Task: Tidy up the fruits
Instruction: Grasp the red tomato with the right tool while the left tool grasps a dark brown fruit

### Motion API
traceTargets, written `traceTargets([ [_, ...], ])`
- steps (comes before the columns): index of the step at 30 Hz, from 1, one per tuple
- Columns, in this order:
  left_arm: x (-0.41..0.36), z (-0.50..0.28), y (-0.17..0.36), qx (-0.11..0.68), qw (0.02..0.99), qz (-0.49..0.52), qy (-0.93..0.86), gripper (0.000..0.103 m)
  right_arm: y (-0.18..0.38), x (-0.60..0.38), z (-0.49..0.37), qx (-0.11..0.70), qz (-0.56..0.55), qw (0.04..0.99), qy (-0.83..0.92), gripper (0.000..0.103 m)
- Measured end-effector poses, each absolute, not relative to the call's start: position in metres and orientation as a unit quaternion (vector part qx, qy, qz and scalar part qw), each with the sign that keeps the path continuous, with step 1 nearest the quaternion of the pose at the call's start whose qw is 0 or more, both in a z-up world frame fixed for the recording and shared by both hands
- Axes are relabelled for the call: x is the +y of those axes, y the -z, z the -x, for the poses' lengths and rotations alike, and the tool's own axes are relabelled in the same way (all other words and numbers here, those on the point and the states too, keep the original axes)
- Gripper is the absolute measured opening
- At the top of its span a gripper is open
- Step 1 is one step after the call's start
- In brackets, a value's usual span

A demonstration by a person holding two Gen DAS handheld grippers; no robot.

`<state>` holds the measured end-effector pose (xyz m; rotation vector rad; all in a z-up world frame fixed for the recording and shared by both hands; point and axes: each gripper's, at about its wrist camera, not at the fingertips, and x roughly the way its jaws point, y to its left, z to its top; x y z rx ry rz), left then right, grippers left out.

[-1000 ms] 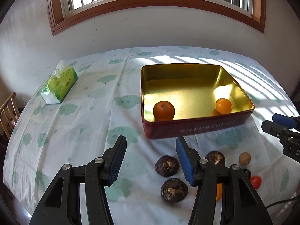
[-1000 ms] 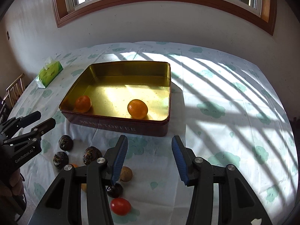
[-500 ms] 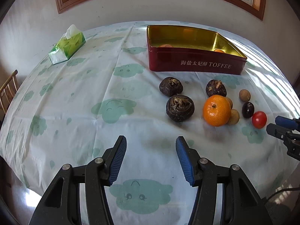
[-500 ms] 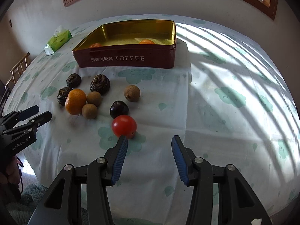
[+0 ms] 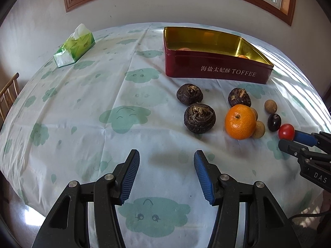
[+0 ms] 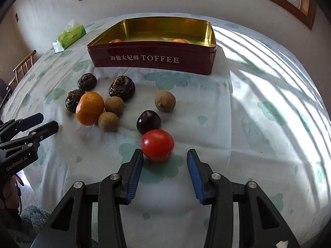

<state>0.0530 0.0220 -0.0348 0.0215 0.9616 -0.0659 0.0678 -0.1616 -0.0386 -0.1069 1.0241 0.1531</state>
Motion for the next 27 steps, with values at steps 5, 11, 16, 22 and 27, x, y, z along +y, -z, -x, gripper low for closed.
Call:
traceTargets([
  [5, 0.017, -0.058, 0.034, 0.460, 0.887, -0.011, 0.036, 0.056, 0.039, -0.153, -0.071, 0.482, 0.068, 0.870, -0.075, 0.029],
  [11, 0.009, -0.065, 0.033, 0.457, 0.888, -0.012, 0.048, 0.056, 0.039, -0.157, -0.069, 0.481, 0.064, 0.871, -0.073, 0.028],
  [16, 0.001, -0.067, 0.034, 0.457, 0.887, -0.016, 0.059, 0.056, 0.039, -0.175, -0.071, 0.482, 0.049, 0.873, -0.052, 0.028],
  [22, -0.004, -0.072, 0.037, 0.460, 0.886, -0.016, 0.064, 0.056, 0.037, -0.197, -0.076, 0.482, 0.032, 0.875, -0.028, 0.028],
  [27, -0.008, -0.082, 0.038, 0.458, 0.887, -0.016, 0.062, 0.056, 0.037, -0.202, -0.080, 0.480, 0.028, 0.876, -0.023, 0.028],
])
